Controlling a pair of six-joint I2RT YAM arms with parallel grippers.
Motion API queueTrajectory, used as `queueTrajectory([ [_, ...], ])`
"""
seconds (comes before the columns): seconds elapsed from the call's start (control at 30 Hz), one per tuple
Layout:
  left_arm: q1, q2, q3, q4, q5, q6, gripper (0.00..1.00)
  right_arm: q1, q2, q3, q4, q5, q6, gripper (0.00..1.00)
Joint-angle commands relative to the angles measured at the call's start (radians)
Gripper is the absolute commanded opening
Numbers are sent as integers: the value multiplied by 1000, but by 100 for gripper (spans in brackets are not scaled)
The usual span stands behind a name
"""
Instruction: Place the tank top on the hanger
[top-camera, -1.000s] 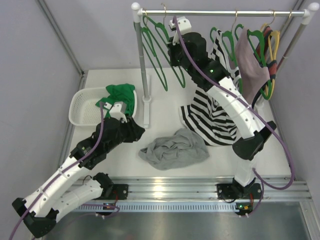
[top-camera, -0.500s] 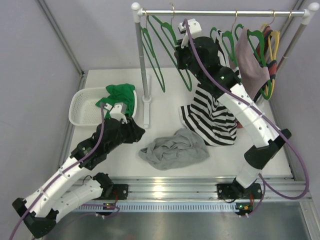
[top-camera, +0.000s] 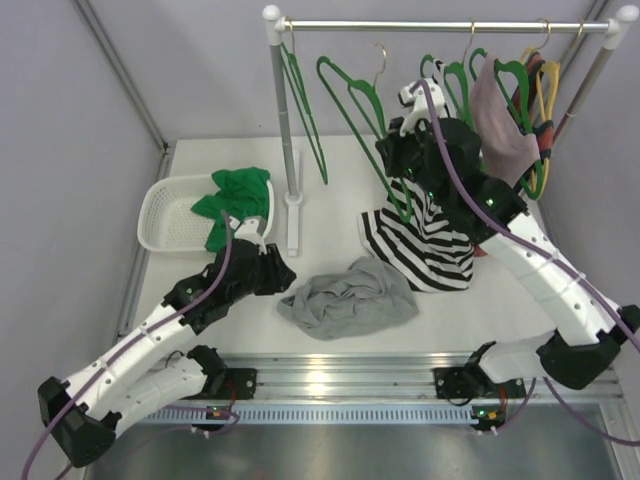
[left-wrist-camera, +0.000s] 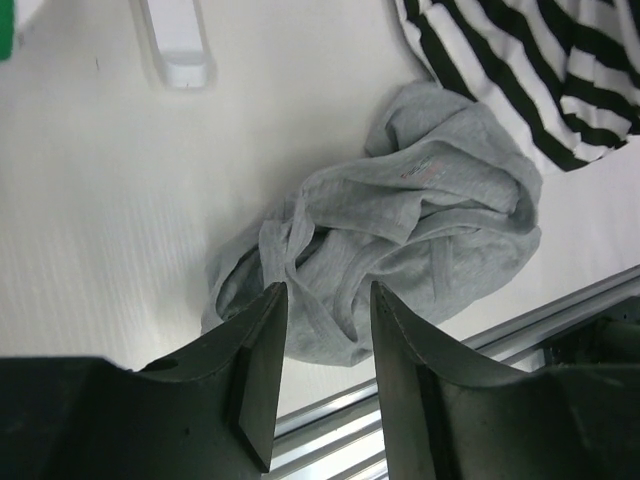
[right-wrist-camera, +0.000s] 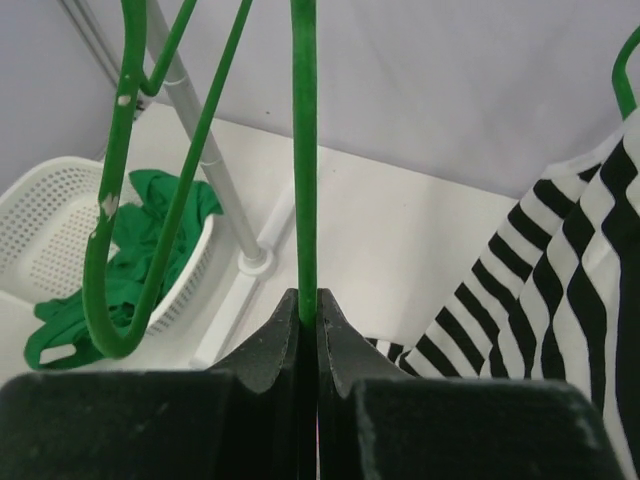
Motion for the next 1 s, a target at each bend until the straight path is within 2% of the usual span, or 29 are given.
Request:
queueTrajectory([
  [0.0,2,33,-37,50,39,-56,44,16,-167,-141,50,-10,90,0],
  [0.13,-56,58,-68,59,20,-105,43,17,-333,-342,1,-99,164,0],
  [0.33,-237,165,-46,15,-185,-234,43,20,-540,-560,-91,-212,243,0],
  [0.4,-262,214,-26,-11,-248,-300,43,22,-586,-599,-144,-237,256,0],
  [0.5,-294,259,-17,-48,-297,-361,43,23,-637,-631,-218,-277,263,0],
  [0.67,-323,316,3,-27,-309,-383,43,25,-695,-656,-308,-288,263,0],
  [0.97,-325,402,49,-51,-320,-384,41,25,-734,-688,-344,-341,260,0],
])
